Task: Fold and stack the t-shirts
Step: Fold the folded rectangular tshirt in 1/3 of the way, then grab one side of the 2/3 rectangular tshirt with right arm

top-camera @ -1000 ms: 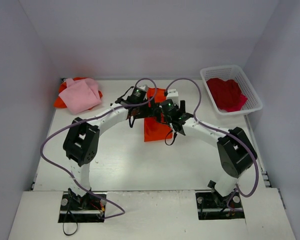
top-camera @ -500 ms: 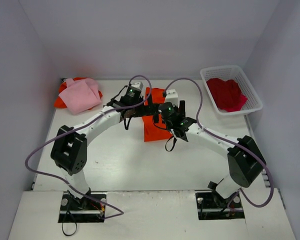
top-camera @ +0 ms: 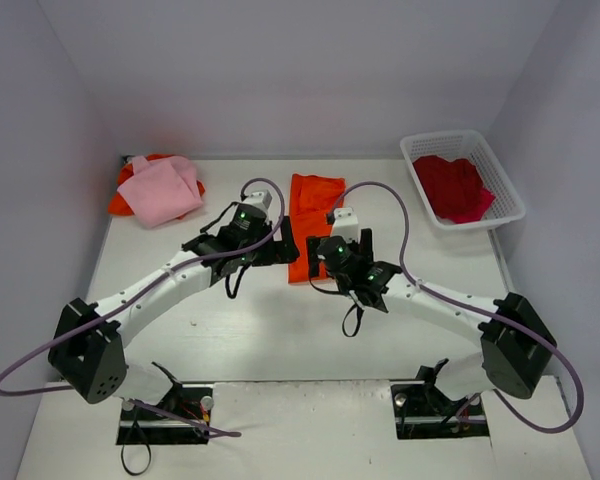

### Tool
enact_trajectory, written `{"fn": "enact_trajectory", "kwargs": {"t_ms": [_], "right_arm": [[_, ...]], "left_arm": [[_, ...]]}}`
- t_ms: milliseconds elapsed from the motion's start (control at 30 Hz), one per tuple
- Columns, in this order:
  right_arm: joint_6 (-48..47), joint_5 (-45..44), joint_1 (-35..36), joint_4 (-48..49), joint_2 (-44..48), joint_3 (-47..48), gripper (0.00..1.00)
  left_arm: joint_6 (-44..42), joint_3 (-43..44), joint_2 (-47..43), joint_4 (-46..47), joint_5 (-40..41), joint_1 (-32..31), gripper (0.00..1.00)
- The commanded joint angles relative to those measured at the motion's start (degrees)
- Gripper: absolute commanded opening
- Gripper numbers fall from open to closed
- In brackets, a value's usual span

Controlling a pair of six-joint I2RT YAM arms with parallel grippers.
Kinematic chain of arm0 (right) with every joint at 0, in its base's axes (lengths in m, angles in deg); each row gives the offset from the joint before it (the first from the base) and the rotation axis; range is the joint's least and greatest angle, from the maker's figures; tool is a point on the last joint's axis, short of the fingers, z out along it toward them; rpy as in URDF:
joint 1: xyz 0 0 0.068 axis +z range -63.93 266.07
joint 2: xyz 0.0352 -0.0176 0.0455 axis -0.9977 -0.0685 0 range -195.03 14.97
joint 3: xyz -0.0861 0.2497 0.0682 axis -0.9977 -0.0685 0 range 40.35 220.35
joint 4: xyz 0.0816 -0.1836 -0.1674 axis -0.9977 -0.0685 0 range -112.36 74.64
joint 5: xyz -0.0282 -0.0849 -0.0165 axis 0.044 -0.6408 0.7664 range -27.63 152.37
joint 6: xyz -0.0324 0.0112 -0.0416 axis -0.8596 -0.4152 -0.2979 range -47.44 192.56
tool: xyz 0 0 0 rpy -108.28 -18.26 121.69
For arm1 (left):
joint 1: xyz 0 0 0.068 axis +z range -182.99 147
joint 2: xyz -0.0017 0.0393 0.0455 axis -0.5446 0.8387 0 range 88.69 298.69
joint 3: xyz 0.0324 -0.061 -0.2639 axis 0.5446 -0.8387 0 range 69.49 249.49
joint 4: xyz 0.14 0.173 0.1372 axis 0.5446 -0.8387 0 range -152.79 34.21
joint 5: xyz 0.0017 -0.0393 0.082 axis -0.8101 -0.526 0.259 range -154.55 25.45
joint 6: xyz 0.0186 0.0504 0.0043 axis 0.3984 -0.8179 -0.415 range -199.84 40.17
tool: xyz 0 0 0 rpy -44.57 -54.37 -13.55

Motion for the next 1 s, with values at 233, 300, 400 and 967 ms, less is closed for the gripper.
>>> {"fn": "enact_trajectory", "kwargs": {"t_ms": [233,300,400,967], "right_arm": [[-7.9,-0.7,1.1,2.4,1.7,2.0,0.98],[-13.4,-0.8,2.3,2.1,0.1,3.5,0.96],[-16.7,-1.2,3.9,-0.2,-2.6,4.6,0.96],[-17.4,-6.7,11.6,-6.4,-10.3,4.9,0.94]], "left_arm": [[6.9,-3.8,-2.9,4.3,2.3,-3.9,0.88],[7.6,-4.4,-3.8,3.9,4.1,-3.9,0.88],[7.6,-5.1,-5.3,3.0,4.8,-3.9,0.88],[4.8,-8.2,-18.9,-8.2,2.9,12.0,0.88]]}}
